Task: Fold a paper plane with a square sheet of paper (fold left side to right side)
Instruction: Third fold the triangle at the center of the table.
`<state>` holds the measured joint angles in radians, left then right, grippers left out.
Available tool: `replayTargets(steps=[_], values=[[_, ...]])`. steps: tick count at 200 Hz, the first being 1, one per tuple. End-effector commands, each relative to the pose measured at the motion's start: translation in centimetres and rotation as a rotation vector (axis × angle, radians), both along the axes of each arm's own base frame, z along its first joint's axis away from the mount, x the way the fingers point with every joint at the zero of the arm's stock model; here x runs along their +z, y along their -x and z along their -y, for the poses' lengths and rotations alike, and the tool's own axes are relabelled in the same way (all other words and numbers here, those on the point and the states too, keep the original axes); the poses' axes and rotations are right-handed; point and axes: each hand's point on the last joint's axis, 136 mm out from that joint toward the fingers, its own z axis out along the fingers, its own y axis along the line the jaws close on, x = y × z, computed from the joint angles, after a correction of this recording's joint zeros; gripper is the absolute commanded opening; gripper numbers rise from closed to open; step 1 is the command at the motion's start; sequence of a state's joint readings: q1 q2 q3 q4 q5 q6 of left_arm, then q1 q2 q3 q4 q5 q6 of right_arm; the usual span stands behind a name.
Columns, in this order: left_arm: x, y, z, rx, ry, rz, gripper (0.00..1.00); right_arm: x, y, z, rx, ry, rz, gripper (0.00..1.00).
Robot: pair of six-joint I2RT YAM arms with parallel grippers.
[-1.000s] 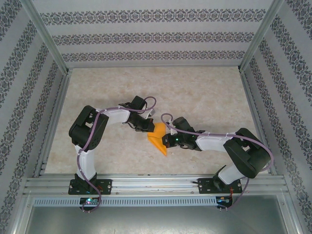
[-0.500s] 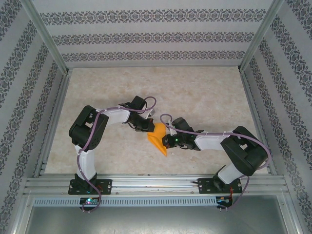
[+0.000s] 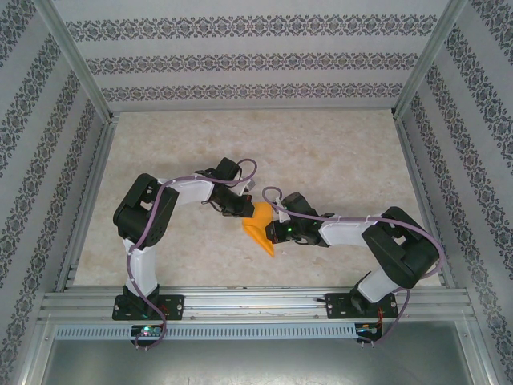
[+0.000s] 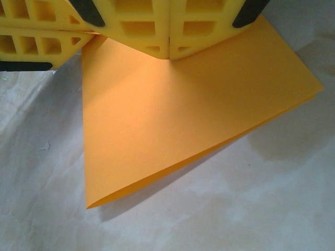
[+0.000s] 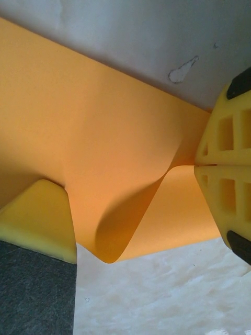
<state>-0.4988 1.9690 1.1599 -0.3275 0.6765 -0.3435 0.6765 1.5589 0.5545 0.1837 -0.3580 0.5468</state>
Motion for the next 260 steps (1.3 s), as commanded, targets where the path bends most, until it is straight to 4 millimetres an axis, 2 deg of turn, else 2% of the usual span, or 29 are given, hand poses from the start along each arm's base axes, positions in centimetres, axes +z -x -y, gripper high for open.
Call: replayTargets(steps=[1, 58, 119, 204, 260], values=[[-2.7, 1.8, -0.6, -0.026, -0.082, -0.054, 0.0, 1.0, -0.3, -1.0, 0.03, -0.035, 0.026, 0.0], [-2.9, 1.9, -0.7, -0.027, -0.086, -0.059, 0.0, 1.1, 0.0, -1.4, 0.047, -0.042, 0.027, 0.0], [-2.9, 1.9, -0.7, -0.026, -0.092, -0.059, 0.0, 0.3, -0.2, -0.6, 0.021, 0.0, 0.024, 0.0], [-2.8, 1.8, -0.7, -0.026, -0.091, -0.057, 0.0, 1.1, -0.5, -0.3, 0.012, 0.003, 0.056, 0.0], [-2.8, 1.9, -0.7, -0.025, -0.092, -0.059, 0.0, 0.2, -0.1, -0.6, 0.026, 0.005, 0.019, 0.0]])
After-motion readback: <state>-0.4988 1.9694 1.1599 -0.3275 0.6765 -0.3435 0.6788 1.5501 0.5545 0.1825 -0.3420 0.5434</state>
